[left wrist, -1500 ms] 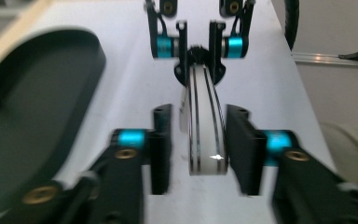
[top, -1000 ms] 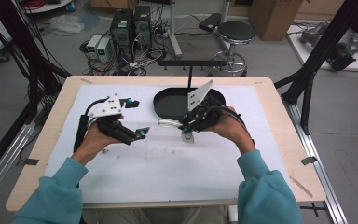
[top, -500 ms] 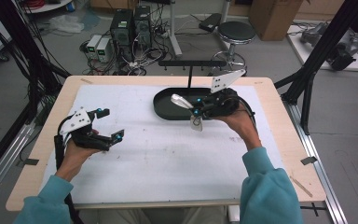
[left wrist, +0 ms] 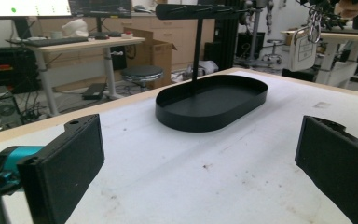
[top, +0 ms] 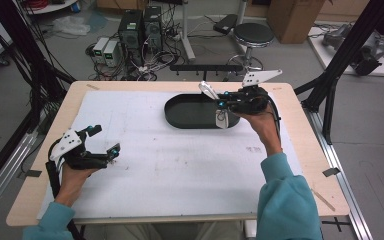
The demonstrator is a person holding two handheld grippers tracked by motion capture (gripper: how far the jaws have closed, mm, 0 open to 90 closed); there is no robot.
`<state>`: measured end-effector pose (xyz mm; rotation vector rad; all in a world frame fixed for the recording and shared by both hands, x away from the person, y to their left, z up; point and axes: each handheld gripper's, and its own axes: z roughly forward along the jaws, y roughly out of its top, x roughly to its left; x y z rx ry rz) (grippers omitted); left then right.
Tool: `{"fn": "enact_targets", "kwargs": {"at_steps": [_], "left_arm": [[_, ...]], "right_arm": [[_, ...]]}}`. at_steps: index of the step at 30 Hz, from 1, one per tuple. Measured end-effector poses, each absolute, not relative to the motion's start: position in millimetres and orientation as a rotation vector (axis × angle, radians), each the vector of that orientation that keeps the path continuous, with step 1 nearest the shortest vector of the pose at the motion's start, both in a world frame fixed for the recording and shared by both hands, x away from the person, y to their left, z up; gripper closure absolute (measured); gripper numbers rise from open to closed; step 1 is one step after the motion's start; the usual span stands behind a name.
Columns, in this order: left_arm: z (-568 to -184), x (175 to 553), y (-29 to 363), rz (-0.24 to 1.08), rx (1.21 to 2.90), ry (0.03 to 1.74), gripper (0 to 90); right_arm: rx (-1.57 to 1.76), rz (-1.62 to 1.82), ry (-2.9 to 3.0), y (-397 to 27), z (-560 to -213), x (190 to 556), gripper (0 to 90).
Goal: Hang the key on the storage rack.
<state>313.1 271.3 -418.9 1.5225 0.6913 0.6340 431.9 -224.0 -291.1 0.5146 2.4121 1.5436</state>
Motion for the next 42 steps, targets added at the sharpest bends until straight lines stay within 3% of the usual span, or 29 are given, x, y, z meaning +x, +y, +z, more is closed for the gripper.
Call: {"fn": "enact_targets", "kwargs": {"at_steps": [12, 42], "left_arm": [[-442.3, 300.4, 278.0, 0.69, 1.504, 0.729, 1.7], [-455.3, 298.6, 278.1, 0.679, 1.472, 0.724, 1.7]], "right_arm": [[0.68, 1.604, 2.282, -245.5, -301.0, 454.2, 74.9], [0.828, 1.586, 2.206, -240.7, -323.8, 480.1, 74.9]]}}
